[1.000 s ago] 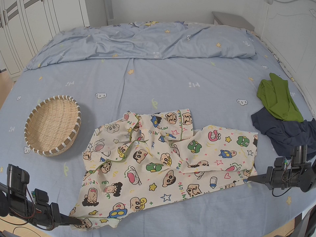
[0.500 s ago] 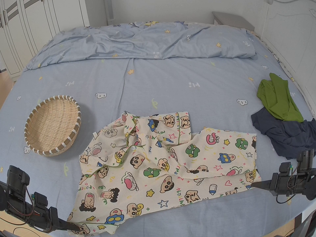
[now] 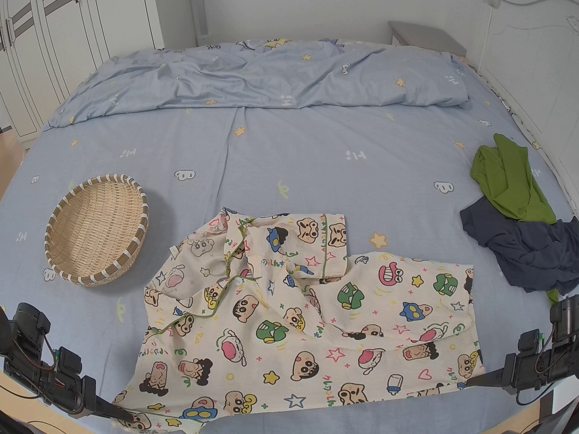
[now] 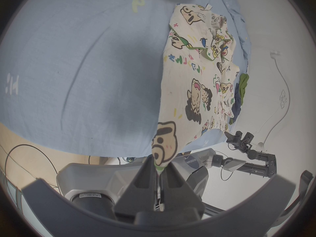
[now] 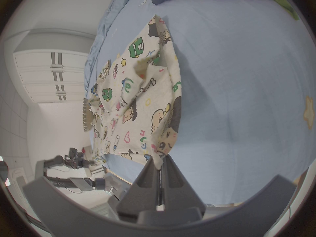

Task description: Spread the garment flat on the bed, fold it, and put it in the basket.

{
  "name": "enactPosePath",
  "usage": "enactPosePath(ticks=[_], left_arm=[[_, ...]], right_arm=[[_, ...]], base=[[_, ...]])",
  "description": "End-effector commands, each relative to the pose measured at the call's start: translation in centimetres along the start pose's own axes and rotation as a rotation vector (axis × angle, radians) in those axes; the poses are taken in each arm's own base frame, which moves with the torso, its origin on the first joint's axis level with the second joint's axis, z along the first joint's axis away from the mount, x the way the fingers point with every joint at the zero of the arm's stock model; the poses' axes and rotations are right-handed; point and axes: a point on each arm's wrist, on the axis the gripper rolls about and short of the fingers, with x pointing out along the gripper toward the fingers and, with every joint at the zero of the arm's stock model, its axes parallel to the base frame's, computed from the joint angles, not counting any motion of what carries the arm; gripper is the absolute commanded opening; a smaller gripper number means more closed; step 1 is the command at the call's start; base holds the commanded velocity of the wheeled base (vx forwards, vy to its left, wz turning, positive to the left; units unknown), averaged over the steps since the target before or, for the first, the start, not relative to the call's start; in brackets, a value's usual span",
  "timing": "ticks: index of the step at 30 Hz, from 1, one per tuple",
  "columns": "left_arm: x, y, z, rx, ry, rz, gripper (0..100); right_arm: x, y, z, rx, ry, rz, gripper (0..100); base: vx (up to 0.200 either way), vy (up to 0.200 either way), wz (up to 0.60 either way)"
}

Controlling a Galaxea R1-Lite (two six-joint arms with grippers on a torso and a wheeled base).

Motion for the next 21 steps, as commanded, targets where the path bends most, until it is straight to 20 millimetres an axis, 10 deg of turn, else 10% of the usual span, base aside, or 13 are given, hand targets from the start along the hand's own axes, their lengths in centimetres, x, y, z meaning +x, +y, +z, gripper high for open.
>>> enactPosePath(ticks=[1,21], left_arm=[[0.3,0.5,-0.1,-0.030,0.048,-0.001,0],[0.6,-0.3,-2.3,0.040,0.092,0.080,0]], right_arm=[[-0.8,-0.2,-1.2,-0.064,-0.004,-0.067,0],[-0.7,-0.8,-2.8,-0.029,0.084,-0.133,0]], base=[[0.000,0.000,0.00],[0.000,0.000,0.00]])
